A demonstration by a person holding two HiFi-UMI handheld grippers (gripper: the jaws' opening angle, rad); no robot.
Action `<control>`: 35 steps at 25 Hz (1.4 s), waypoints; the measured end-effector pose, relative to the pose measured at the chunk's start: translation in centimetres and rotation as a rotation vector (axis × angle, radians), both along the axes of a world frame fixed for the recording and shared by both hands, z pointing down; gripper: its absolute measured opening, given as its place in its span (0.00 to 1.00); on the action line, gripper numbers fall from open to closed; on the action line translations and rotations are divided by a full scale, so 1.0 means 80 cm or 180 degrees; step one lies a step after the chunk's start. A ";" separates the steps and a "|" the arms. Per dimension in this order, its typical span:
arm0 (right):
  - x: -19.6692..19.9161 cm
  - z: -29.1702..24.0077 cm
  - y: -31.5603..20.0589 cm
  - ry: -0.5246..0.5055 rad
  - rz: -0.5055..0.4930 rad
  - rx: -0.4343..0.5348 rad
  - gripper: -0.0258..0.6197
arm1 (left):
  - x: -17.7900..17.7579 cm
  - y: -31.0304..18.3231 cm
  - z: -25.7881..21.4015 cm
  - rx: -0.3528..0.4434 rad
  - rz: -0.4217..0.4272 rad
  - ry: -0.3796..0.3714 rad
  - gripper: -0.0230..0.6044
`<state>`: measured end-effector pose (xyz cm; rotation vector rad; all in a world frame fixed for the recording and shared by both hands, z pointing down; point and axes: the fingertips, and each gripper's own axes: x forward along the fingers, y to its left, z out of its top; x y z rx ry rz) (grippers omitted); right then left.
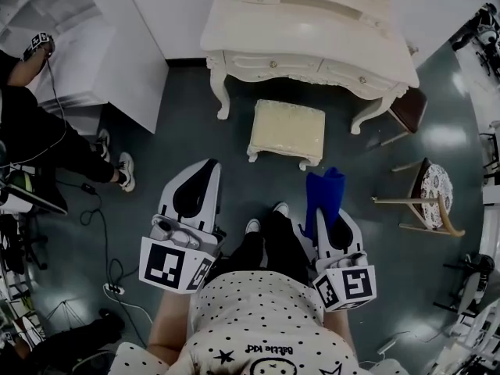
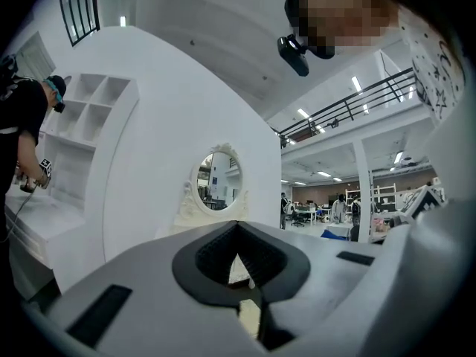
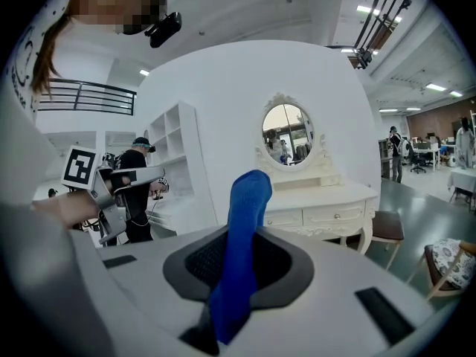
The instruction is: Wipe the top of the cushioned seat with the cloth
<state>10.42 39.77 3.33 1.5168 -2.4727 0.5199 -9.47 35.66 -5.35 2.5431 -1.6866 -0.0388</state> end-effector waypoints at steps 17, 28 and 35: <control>0.046 0.007 -0.155 -0.0021 -0.0239 0.0014 0.15 | 0.077 -0.117 0.022 -0.0083 -0.0044 -0.0089 0.03; 0.083 0.023 -0.202 0.0008 -0.0226 -0.0036 0.15 | 0.114 -0.162 0.035 -0.0084 -0.0053 -0.0100 0.03; 0.077 0.032 -0.227 -0.0032 -0.0149 -0.0132 0.15 | 0.111 -0.192 0.047 -0.0194 0.0041 -0.0119 0.03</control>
